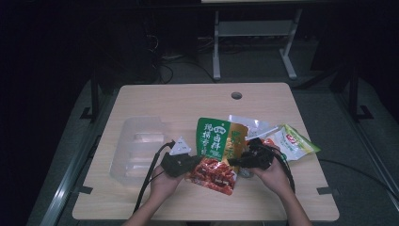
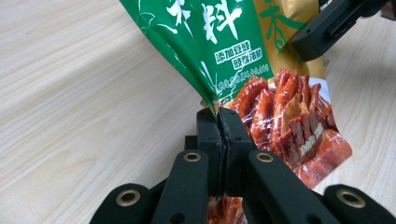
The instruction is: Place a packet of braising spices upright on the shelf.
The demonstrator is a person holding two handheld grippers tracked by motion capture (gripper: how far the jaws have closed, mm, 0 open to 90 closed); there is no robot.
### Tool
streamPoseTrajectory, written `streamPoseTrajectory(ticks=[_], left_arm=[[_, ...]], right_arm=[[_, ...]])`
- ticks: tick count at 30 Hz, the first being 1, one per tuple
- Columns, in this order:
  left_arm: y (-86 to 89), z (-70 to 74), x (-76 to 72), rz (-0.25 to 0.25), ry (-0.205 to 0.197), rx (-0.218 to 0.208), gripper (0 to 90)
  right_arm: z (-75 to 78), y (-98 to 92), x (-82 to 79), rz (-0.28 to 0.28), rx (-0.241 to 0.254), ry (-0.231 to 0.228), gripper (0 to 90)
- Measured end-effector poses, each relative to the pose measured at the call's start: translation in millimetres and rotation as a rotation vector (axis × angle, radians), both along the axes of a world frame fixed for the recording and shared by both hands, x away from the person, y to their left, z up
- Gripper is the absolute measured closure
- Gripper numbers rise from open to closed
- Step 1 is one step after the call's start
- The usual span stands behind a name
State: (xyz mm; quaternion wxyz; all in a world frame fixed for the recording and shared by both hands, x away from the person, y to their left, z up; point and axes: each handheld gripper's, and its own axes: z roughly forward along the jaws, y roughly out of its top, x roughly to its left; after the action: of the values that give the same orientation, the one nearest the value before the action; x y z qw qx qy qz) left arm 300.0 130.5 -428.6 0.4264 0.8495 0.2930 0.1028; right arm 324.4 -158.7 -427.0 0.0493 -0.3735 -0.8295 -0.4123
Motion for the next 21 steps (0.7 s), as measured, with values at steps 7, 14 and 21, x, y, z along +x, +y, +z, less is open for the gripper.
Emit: streamPoseTrajectory(ticks=[7, 14, 21], left_arm=[[-3.3, -5.9, -2.5, -0.001, 0.015, -0.008, 88.5], [-3.0, -5.5, -6.0, -0.008, 0.013, -0.005, 88.2], [-2.8, -2.9, -11.1, -0.001, -0.003, -0.018, 82.6]], right_arm=[[-7.9, 3.5, 0.0, -0.001, -0.020, 0.007, 74.7], [-7.0, 3.3, -0.6, 0.008, -0.013, -0.001, 84.6], [1.7, -3.3, -5.2, 0.022, 0.036, -0.027, 89.0]])
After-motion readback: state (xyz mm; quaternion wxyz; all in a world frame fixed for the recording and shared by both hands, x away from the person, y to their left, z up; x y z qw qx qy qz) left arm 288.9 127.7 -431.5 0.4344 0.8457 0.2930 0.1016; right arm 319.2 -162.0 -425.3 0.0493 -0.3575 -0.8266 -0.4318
